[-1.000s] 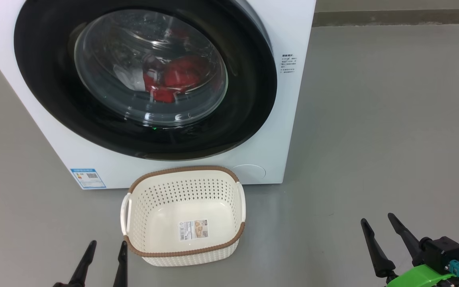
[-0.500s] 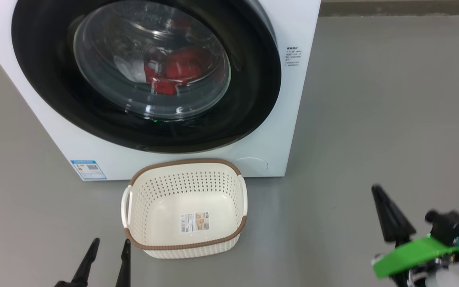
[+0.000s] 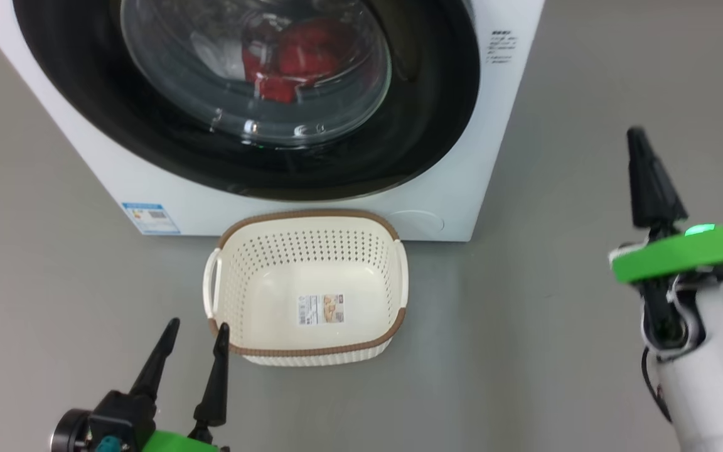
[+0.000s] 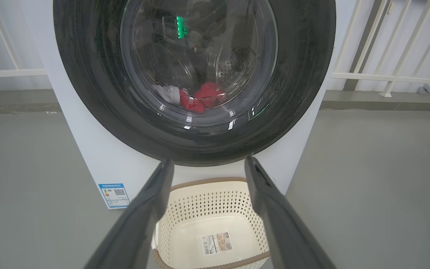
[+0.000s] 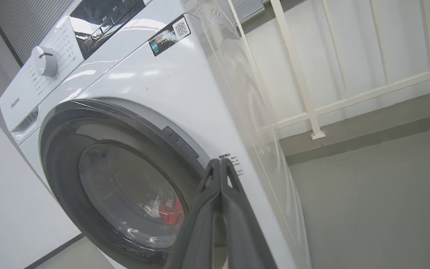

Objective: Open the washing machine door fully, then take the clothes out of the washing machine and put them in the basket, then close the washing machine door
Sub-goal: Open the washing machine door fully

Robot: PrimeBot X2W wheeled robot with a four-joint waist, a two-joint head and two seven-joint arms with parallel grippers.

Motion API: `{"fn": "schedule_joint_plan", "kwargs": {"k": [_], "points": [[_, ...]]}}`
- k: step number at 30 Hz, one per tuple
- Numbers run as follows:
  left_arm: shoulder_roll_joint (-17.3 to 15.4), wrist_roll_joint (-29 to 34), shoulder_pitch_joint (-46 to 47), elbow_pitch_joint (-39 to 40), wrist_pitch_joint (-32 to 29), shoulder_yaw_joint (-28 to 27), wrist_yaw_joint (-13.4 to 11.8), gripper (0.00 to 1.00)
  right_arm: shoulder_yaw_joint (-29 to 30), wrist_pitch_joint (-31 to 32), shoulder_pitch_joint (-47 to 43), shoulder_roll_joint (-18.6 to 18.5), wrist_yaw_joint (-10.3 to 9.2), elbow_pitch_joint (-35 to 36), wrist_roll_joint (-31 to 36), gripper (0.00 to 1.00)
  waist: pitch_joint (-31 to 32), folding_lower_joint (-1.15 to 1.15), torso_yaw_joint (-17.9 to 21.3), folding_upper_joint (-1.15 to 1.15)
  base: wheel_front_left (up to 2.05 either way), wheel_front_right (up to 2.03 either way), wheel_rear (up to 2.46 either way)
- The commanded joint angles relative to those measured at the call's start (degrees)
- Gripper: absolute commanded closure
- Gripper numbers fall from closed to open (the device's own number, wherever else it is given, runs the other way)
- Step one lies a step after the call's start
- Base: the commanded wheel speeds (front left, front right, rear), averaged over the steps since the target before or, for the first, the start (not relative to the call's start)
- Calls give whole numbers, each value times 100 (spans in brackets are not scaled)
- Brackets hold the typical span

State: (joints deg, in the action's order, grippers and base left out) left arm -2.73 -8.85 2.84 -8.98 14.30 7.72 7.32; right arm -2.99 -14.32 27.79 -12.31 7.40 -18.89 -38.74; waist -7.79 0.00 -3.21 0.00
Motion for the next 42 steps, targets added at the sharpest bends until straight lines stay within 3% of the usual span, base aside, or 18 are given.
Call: {"fn": "schedule_joint_plan", "kwargs": {"k": [1, 6, 16, 22, 28, 34, 42], "points": [[-77, -34, 214, 154, 70, -140, 16, 0, -92, -68, 250, -22, 9, 63, -142, 100, -212, 0, -181, 0, 0, 0, 0], [-102, -83, 395, 138, 70, -55, 16, 0, -293, -68, 991, -171, 9, -296, -681, 100, -438, 0, -301, 0, 0, 0, 0], [-113, -194, 690, 85, 70, 80, 16, 0, -1148, 76, 2196, -535, 9, -768, -2490, 100, -676, 0, -463, 0, 0, 0, 0], [-132, -258, 774, 57, 70, 143, 16, 0, -1503, 1002, 2690, -949, 9, -486, -4104, 100, -782, 0, -547, 0, 0, 0, 0], [-150, -318, 822, 38, 70, 236, 16, 0, -1232, 2049, 3067, -1270, 9, -872, -5251, 100, -859, 0, -655, 0, 0, 0, 0], [-182, -363, 813, -6, 70, 345, 16, 0, -1165, 3589, 3423, -1450, 9, -1498, -5923, 100, -917, 0, -748, 0, 0, 0, 0], [-209, -401, 862, 8, 70, 468, 16, 0, -1207, 4510, 4022, -1321, 9, -2252, -6207, 100, -1091, 0, -790, 0, 0, 0, 0]]}}
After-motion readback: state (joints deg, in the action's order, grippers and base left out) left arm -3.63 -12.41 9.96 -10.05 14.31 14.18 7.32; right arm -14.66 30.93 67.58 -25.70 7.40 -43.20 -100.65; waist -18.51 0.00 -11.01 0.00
